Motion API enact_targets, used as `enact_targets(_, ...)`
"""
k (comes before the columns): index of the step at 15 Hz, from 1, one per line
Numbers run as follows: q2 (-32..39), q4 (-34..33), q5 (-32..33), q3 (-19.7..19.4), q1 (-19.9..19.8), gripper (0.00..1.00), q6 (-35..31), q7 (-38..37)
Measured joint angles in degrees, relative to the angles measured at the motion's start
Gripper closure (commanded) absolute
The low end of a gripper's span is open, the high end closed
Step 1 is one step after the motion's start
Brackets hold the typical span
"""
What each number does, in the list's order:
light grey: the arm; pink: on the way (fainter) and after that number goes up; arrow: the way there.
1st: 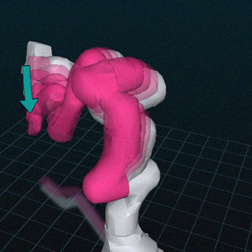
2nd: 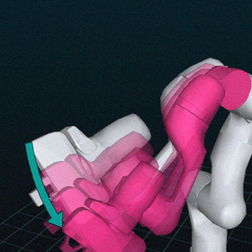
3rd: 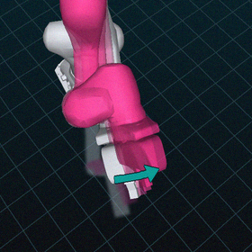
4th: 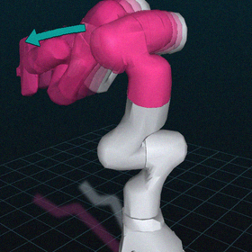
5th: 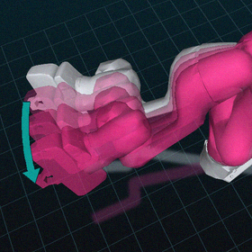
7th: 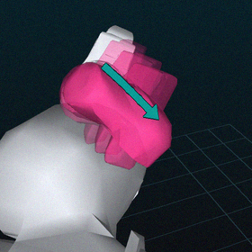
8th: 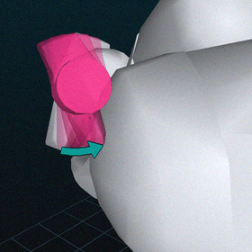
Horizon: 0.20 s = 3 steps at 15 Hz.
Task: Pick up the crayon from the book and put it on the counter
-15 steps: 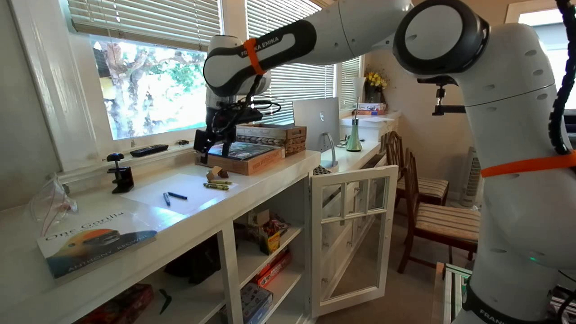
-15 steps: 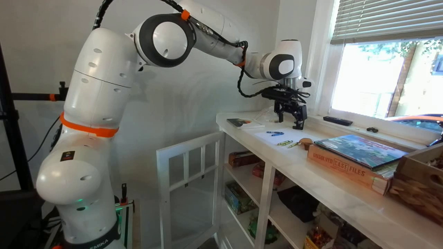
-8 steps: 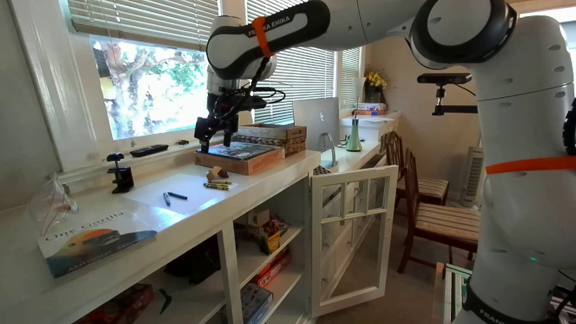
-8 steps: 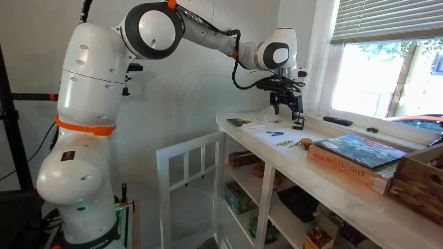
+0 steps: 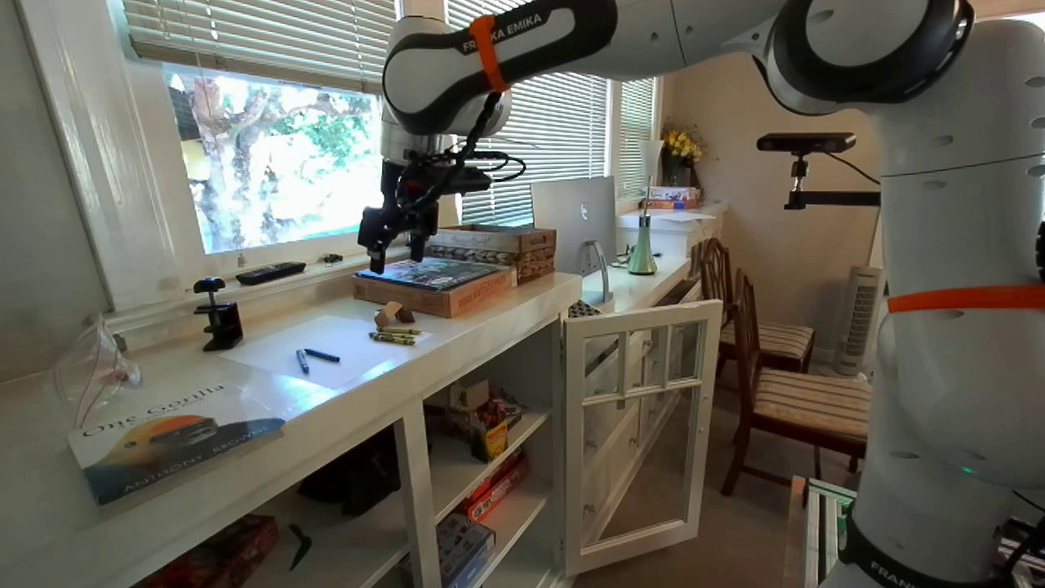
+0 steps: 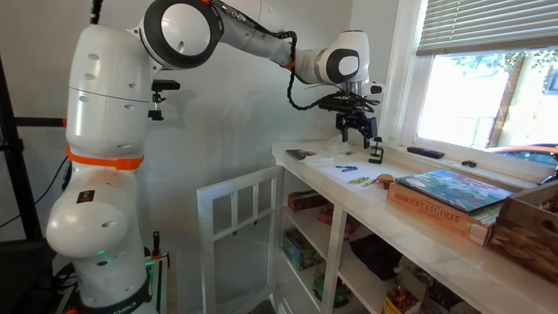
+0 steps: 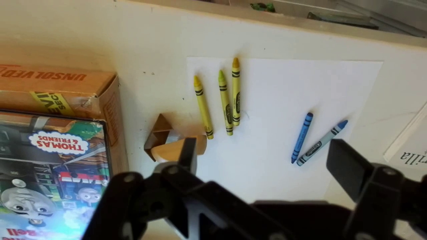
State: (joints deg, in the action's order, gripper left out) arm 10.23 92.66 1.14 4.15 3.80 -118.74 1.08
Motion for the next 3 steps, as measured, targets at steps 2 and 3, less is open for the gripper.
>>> enact_targets(2, -0.48, 0.66, -0.05, 0.0, 0.0, 0.0, 0.0, 0.01)
enact_targets(3, -0.63, 0.89, -0.06, 0.0, 0.0, 0.0, 0.0, 0.01)
